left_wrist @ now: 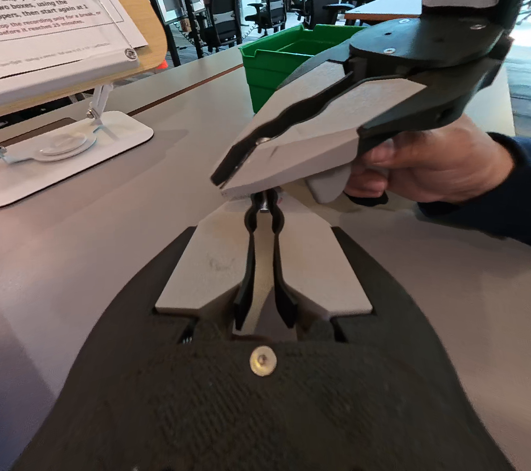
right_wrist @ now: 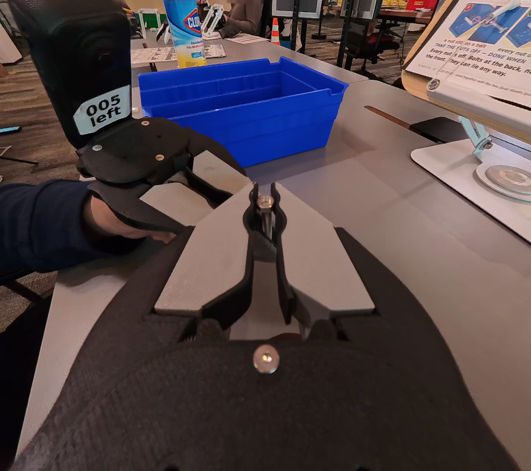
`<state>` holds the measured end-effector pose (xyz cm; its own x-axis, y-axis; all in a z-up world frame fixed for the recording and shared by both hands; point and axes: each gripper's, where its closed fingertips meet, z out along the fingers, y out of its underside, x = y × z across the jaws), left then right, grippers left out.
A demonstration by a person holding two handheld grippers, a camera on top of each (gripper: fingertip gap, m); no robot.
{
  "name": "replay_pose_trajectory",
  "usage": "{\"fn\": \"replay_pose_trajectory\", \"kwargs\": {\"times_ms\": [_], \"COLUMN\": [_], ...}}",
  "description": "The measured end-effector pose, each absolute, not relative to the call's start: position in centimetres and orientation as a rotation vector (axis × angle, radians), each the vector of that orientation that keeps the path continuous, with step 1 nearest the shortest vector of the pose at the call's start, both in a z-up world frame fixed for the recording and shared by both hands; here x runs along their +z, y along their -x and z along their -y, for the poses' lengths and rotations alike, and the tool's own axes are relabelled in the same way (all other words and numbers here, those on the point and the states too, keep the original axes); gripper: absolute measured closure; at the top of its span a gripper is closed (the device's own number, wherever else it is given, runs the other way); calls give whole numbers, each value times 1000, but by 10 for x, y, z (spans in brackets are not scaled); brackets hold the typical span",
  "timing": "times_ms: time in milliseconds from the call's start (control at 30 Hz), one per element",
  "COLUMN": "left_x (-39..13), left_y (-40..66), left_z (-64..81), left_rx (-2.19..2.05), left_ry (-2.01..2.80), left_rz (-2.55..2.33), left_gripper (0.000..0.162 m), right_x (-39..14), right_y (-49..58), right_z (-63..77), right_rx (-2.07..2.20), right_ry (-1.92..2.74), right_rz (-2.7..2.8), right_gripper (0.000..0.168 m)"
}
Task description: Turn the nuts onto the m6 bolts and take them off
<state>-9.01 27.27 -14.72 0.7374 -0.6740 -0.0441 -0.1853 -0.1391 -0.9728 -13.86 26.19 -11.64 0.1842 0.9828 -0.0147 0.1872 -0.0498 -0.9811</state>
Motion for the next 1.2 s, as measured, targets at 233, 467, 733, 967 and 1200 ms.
{"fn": "replay_pose_trajectory", "kwargs": {"times_ms": [233,467,733,967,1200], "left_x": [-149,-152,-151,-150,-133], "left_y": [95,124,125,116,91], "left_z": [-276,-293,-292,-287,-268], "left_rx": [-485,-466,-470,-487,-592], "left_ry": [1712,1789,1783,1766,1629], "left_rz": [-658,-465,-471,-517,-650], "left_gripper": [160,160,160,160,160], "right_x": [-112,-92,-66,-18,-158], "right_y": [135,118,102,-85,-181], "right_z": [-267,-282,-245,-307,-337], "right_rx": [963,926,940,358,242], "right_ry": [1448,1404,1376,1535,2228], "right_rz": [1167,1040,1064,811,903], "right_gripper": [165,165,165,165,165]}}
